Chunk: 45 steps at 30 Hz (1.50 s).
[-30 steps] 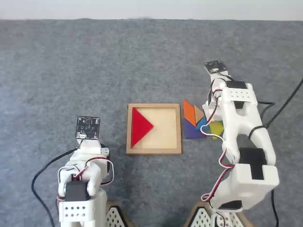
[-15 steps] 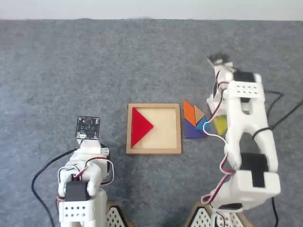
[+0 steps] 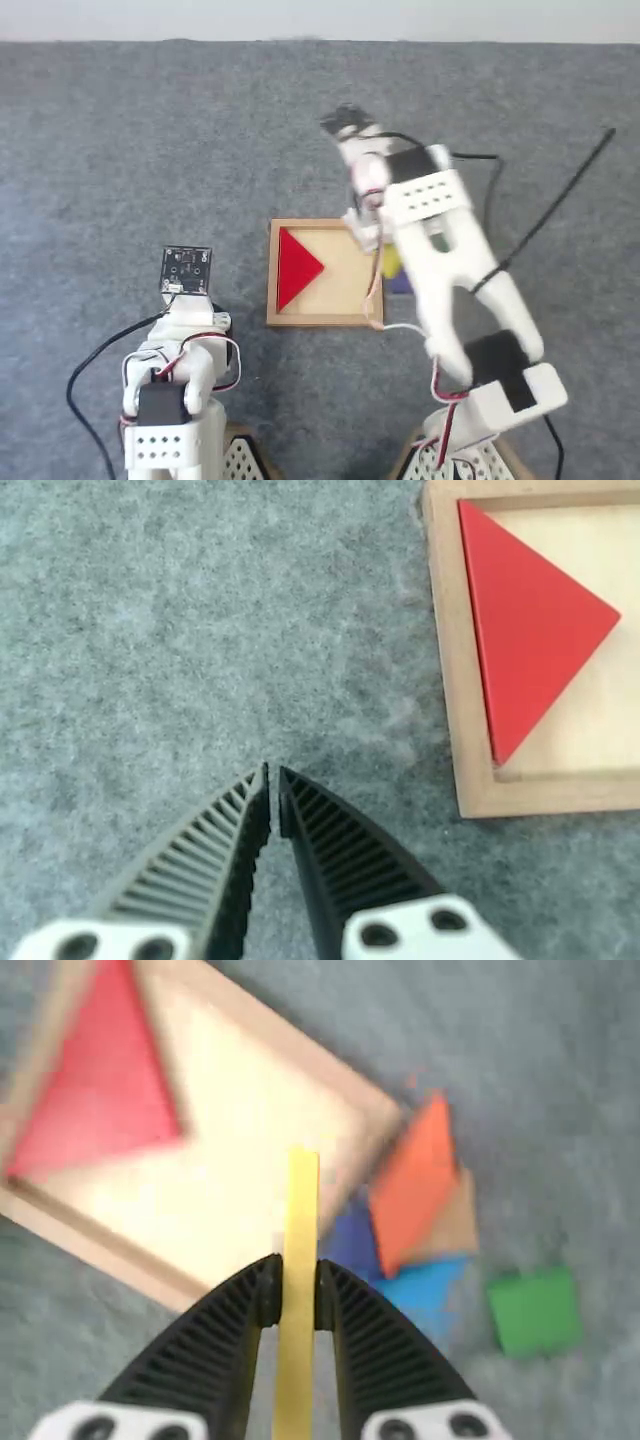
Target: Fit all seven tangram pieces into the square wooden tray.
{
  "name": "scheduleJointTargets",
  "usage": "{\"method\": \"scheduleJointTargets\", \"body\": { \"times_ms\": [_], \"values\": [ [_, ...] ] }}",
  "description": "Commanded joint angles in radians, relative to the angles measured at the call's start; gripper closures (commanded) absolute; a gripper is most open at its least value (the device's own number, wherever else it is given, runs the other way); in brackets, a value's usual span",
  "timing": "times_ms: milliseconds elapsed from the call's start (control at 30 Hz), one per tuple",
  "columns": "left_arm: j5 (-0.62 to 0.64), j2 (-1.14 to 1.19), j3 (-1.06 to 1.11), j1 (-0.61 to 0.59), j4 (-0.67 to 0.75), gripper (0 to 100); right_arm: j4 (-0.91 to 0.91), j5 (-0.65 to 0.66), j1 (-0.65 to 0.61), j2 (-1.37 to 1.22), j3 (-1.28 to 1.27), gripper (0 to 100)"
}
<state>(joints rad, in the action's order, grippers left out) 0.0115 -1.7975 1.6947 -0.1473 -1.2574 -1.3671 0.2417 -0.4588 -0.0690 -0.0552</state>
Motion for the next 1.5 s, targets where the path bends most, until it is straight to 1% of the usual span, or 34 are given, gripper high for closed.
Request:
{"method": "scheduleJointTargets", "body": {
  "times_ms": [0, 133, 367, 533, 767, 933, 1000, 1100, 1200, 1300, 1467],
  "values": [
    [-0.003, -0.011, -0.012, 0.006, 0.002, 98, 0.116, -0.032, -0.085, -0.053, 0.071, 99.0],
    [-0.003, -0.011, -0.012, 0.006, 0.002, 98, 0.168, -0.038, -0.104, -0.208, 0.160, 99.0],
    [-0.003, -0.011, -0.012, 0.006, 0.002, 98, 0.143, -0.043, -0.137, -0.361, 0.362, 99.0],
    [-0.003, -0.011, -0.012, 0.006, 0.002, 98, 0.136, -0.094, -0.166, -0.390, 0.373, 99.0],
    [-0.003, -0.011, -0.012, 0.006, 0.002, 98, 0.107, -0.107, -0.197, -0.401, 0.368, 99.0],
    [-0.003, -0.011, -0.012, 0.006, 0.002, 98, 0.107, -0.120, -0.193, -0.452, 0.370, 98.6],
    [-0.003, -0.011, -0.012, 0.006, 0.002, 98, 0.110, -0.118, -0.191, -0.481, 0.373, 96.7],
    [-0.003, -0.011, -0.012, 0.006, 0.002, 98, 0.116, -0.118, -0.189, -0.504, 0.374, 90.3],
    [-0.003, -0.011, -0.012, 0.006, 0.002, 98, 0.113, -0.118, -0.188, -0.501, 0.391, 86.3],
    [-0.003, -0.011, -0.012, 0.006, 0.002, 98, 0.116, -0.089, -0.171, -0.498, 0.408, 85.3],
    [-0.003, -0.011, -0.012, 0.006, 0.002, 98, 0.116, -0.077, -0.147, -0.498, 0.439, 85.3]
  ]
}}
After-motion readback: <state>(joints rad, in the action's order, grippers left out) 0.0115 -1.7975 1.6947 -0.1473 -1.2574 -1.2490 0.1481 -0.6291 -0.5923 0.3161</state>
